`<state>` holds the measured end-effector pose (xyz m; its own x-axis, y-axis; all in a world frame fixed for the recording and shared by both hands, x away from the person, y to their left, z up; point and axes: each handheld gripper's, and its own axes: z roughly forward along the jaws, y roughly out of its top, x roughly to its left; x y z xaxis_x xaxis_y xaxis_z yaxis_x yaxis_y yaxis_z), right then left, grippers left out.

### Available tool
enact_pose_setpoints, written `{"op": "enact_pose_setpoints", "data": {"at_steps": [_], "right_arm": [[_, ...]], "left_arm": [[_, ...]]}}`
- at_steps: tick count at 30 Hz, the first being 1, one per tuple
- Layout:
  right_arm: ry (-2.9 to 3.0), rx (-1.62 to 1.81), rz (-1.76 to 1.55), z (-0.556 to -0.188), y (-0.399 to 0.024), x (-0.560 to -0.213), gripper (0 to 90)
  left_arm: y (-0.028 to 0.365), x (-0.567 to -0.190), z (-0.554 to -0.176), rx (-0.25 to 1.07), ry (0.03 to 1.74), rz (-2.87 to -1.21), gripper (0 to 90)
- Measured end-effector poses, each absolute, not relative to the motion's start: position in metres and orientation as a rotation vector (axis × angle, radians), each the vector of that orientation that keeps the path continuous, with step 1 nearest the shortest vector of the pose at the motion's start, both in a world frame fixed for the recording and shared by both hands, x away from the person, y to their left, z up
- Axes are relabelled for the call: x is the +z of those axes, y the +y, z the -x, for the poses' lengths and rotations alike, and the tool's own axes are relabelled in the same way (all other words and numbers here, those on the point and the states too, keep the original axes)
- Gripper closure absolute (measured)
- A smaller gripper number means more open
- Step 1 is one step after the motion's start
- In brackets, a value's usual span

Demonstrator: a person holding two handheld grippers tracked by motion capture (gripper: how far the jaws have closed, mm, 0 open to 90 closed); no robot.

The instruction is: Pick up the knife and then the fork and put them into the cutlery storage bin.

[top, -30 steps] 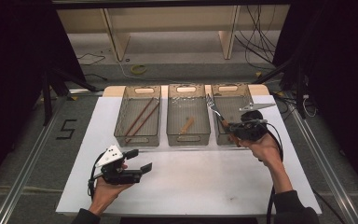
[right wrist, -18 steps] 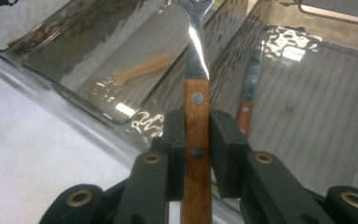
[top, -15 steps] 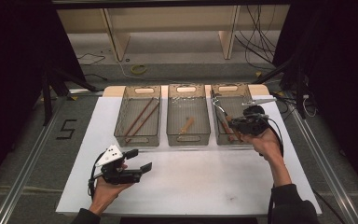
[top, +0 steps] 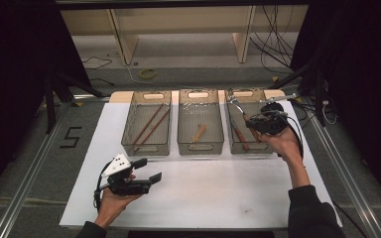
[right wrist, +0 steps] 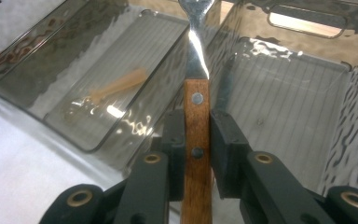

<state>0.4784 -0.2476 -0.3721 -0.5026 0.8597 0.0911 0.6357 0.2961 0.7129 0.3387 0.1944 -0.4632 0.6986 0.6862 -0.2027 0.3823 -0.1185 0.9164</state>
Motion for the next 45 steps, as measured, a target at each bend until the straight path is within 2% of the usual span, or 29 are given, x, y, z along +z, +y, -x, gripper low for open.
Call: {"op": "enact_pose_setpoints", "data": {"at_steps": [16,45], "right_arm": [[2.243,0.933,-1.443,-0.507,-0.249,-0.373,77.5],[2.251,0.806,-1.557,-0.527,-0.246,-0.398,77.3]], "left_arm": [[0.195,-0.463,-0.339,0.324,0.858,-1.736,18.5],[0.195,-0.463,-0.339,0.322,0.859,-1.737,18.5]]}}
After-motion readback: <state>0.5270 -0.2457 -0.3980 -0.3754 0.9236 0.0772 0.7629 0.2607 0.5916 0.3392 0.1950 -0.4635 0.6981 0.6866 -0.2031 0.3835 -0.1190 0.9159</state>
